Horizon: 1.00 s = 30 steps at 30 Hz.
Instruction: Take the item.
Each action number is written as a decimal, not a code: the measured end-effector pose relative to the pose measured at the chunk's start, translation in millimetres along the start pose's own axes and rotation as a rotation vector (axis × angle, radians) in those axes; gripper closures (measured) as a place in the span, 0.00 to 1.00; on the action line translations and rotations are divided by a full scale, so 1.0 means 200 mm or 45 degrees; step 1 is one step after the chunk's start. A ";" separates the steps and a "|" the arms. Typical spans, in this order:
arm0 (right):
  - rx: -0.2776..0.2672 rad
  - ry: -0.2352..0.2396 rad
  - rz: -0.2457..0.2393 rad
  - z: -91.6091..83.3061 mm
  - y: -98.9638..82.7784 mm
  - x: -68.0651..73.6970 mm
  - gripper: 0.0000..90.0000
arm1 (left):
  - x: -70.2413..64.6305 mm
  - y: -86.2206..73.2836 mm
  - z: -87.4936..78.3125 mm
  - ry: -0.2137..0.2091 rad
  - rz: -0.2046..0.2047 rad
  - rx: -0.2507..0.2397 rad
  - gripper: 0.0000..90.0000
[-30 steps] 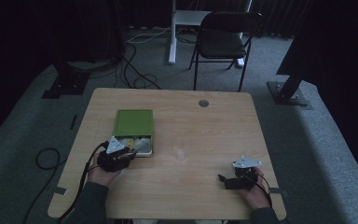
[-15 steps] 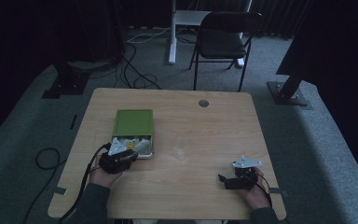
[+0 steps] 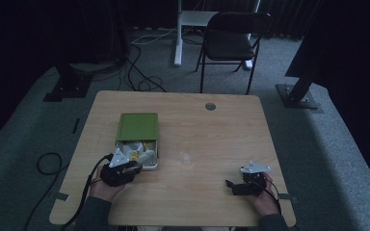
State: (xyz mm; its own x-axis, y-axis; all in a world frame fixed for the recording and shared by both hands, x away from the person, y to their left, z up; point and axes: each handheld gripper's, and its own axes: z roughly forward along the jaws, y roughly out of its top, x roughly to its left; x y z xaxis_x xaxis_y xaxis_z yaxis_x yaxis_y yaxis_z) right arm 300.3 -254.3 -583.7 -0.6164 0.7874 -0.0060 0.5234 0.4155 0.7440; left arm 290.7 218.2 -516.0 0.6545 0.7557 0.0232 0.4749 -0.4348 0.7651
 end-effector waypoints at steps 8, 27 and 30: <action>0.001 0.000 0.000 0.00 0.00 0.00 0.13 | 0.00 0.09 -0.02 0.017 0.011 -0.057 0.66; 0.002 0.000 0.000 0.00 0.00 0.00 0.13 | 0.02 0.12 0.11 0.062 0.010 0.058 0.73; 0.001 0.000 0.000 0.00 0.00 0.00 0.13 | 0.01 0.12 0.11 0.074 0.026 0.071 0.79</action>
State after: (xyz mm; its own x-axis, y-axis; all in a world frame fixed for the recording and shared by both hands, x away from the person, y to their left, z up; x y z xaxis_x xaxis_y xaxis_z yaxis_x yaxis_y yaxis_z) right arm 300.4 -254.3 -583.6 -0.6165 0.7873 -0.0059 0.5238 0.4157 0.7435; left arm 316.7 199.1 -512.3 0.6301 0.7727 0.0768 0.4951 -0.4759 0.7269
